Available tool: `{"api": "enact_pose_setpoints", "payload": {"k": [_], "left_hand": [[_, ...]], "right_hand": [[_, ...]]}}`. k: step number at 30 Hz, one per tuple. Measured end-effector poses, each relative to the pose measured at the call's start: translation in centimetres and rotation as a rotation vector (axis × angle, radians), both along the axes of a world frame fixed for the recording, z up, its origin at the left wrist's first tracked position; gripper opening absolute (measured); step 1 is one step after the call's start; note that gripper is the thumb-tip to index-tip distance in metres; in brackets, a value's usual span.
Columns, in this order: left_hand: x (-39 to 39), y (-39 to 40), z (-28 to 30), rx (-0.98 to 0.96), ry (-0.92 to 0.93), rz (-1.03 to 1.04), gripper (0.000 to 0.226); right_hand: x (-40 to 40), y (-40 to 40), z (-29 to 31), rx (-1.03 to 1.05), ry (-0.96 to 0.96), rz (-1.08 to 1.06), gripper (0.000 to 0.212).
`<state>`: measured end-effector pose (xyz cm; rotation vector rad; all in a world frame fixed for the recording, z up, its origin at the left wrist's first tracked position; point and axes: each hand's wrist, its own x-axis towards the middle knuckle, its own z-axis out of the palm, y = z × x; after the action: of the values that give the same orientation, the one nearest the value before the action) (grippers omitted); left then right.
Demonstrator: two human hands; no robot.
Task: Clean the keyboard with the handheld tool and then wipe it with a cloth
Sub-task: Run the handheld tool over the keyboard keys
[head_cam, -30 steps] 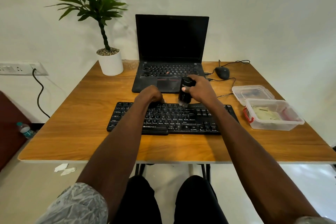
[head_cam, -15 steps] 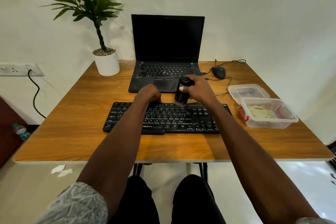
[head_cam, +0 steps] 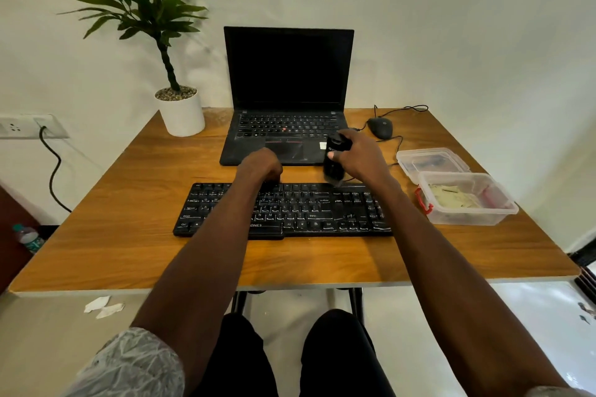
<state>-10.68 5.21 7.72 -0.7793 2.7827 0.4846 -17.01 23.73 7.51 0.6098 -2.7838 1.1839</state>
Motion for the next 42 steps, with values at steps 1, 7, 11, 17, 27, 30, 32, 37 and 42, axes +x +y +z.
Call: {"api": "enact_pose_setpoints", "payload": {"k": [1,7,11,17,27,30,32,37,42], "left_hand": [[0.0,0.0,0.0,0.006,-0.001,-0.011,0.014],[-0.3,0.0,-0.2,0.065,-0.026,-0.036,0.026],[-0.6,-0.4,-0.5,0.101,-0.035,-0.028,0.037],[-1.3,0.4,-0.3,0.223,-0.029,-0.070,0.031],[-2.8,2.7,-1.0,0.301,0.046,-0.133,0.024],[-3.1,3.2,-1.3,0.284,0.055,-0.140,0.034],[-3.3,3.6,-1.4,0.275,0.049,-0.147,0.039],[-3.5,4.3,-1.2,0.275,0.046,-0.144,0.037],[-3.6,4.4,-1.6,0.278,0.048,-0.111,0.052]], "right_hand": [[0.1,-0.1,-0.1,-0.065,-0.070,0.052,0.050],[0.1,-0.6,-0.6,0.030,0.039,-0.033,0.054],[0.2,-1.1,-0.6,-0.024,-0.078,0.079,0.052],[-0.2,-0.4,0.1,-0.013,-0.076,0.028,0.054],[-0.3,1.2,0.1,-0.071,-0.116,0.025,0.050],[-0.3,1.9,0.1,0.006,-0.048,-0.055,0.048],[-0.3,2.2,0.6,0.064,0.011,-0.109,0.046],[-0.1,2.2,0.3,-0.076,-0.112,0.000,0.042],[-0.3,2.8,0.7,0.092,0.021,-0.109,0.048]]}}
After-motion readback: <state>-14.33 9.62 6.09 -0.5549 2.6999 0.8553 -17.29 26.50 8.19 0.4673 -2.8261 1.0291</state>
